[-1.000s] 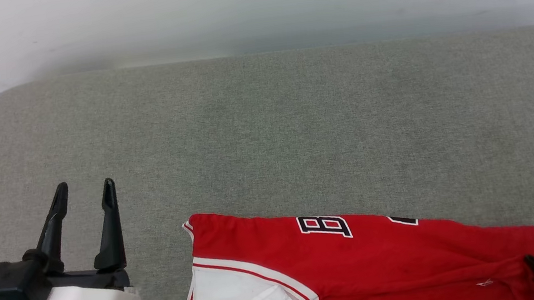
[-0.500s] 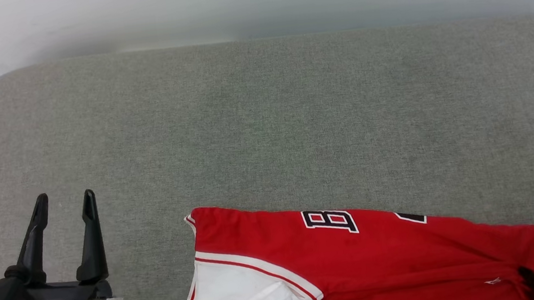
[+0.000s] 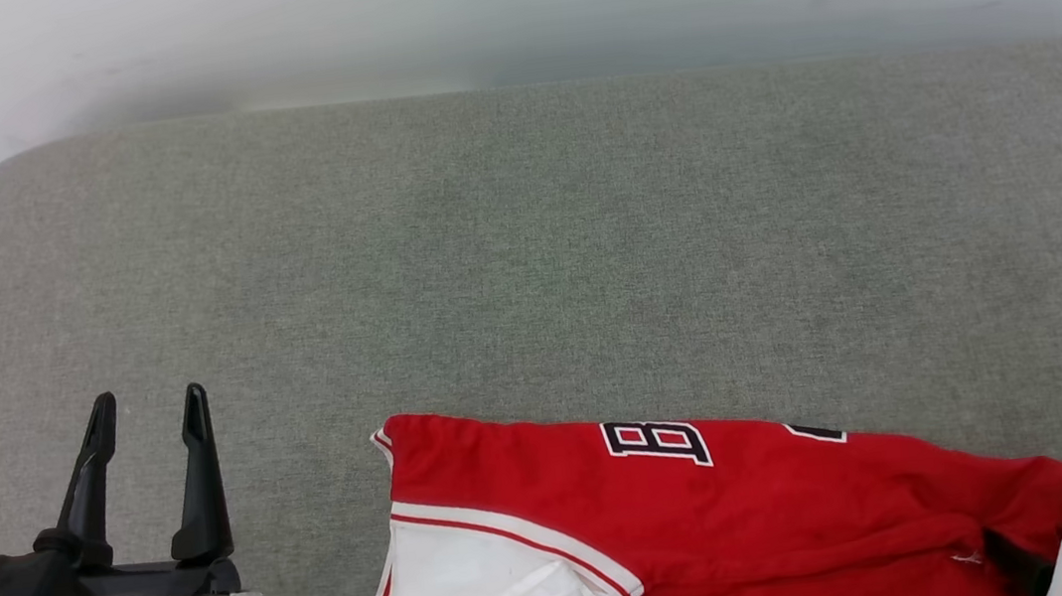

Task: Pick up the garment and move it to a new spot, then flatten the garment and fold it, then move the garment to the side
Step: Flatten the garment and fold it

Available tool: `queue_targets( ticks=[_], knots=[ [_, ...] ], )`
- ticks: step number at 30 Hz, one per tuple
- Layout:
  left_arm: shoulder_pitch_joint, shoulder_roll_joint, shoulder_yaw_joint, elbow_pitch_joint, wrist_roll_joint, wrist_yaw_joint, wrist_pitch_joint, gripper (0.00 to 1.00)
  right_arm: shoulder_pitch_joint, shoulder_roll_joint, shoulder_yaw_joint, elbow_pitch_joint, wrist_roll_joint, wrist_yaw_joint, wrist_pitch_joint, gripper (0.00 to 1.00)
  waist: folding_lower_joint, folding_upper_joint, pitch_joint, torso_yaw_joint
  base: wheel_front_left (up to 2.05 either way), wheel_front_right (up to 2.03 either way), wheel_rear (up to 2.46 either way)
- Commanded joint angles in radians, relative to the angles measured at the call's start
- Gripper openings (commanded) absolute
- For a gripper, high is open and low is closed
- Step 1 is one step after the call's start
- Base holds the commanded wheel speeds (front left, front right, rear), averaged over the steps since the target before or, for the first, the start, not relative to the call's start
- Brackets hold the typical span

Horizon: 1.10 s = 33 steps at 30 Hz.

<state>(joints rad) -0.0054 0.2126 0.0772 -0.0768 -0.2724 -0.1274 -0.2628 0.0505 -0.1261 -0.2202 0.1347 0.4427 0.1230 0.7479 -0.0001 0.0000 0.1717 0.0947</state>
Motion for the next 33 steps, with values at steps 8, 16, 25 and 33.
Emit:
queue_targets(
  ticks=[8, 16, 25, 33],
  knots=[
    [0.008, 0.002, -0.005, -0.001, -0.003, -0.003, -0.002, 1.00, 0.022, 0.012, 0.060, 0.042, 0.010, 0.011, -0.031, 0.00, 0.0001, 0.0000, -0.020, -0.005, 0.00, 0.00, 0.00],
    [0.013, 0.007, -0.018, 0.000, -0.011, -0.003, -0.002, 1.00, -0.007, -0.035, -0.036, 0.049, -0.006, 0.006, -0.069, 0.00, 0.0001, 0.0000, -0.022, -0.014, 0.00, 0.00, 0.00],
    [0.017, 0.009, -0.033, 0.013, -0.019, -0.003, -0.003, 1.00, -0.055, -0.107, -0.161, 0.069, -0.101, 0.007, -0.129, 0.00, 0.0001, 0.0000, -0.030, -0.025, 0.00, 0.00, 0.00],
    [0.039, 0.000, -0.042, 0.026, -0.019, -0.003, -0.003, 1.00, -0.017, -0.092, -0.115, -0.021, -0.078, 0.007, -0.107, 0.00, 0.0001, 0.0000, -0.069, -0.037, 0.00, 0.00, 0.00]
  ],
)
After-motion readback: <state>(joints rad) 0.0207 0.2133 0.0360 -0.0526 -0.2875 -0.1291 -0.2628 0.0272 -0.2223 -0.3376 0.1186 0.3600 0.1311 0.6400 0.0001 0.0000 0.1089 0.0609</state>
